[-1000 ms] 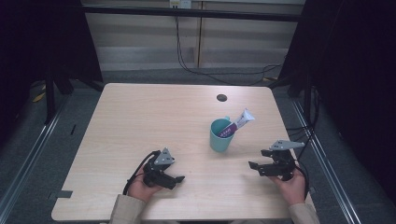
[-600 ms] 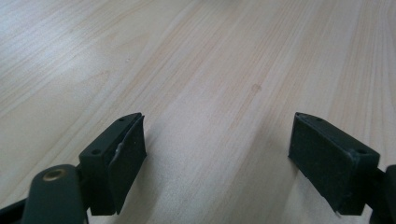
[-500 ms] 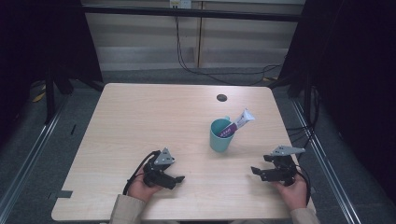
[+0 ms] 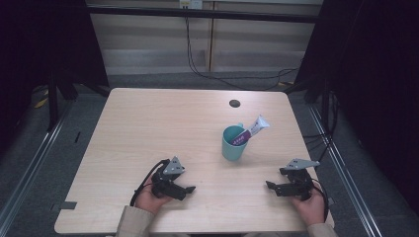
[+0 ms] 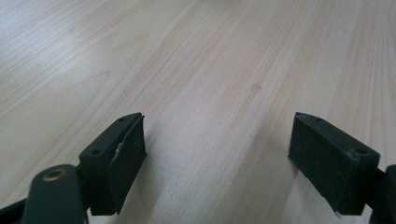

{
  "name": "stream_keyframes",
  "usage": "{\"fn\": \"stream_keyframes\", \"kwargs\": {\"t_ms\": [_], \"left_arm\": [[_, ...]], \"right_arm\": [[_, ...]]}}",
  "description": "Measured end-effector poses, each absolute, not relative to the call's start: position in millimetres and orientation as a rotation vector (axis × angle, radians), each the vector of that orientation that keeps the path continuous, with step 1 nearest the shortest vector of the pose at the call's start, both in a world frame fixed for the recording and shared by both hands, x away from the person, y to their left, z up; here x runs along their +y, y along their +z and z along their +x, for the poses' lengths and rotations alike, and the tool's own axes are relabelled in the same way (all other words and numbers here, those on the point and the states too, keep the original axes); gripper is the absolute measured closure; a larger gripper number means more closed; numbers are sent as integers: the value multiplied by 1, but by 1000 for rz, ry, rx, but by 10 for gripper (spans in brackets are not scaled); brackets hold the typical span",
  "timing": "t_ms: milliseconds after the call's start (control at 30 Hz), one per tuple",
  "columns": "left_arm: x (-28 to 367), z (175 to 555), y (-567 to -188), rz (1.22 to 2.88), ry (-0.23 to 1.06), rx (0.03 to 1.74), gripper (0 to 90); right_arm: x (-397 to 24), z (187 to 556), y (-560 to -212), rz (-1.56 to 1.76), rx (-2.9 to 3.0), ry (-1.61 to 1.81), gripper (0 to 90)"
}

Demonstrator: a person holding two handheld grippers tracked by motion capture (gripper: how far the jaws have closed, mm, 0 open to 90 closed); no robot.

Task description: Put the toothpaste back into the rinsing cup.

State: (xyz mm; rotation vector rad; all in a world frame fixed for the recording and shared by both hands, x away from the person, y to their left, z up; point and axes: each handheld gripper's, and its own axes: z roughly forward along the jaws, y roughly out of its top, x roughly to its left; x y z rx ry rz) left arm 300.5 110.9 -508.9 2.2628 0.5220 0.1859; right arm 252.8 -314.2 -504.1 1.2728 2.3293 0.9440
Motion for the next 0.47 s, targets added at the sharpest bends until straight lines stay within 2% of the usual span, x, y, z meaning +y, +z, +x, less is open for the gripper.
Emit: {"fn": "stream_keyframes", "kwargs": {"t_ms": [467], "left_arm": [[111, 300, -509, 2263, 186, 522, 183]], "right_arm": [[-322, 248, -510, 1221, 2292, 1004, 180]]}}
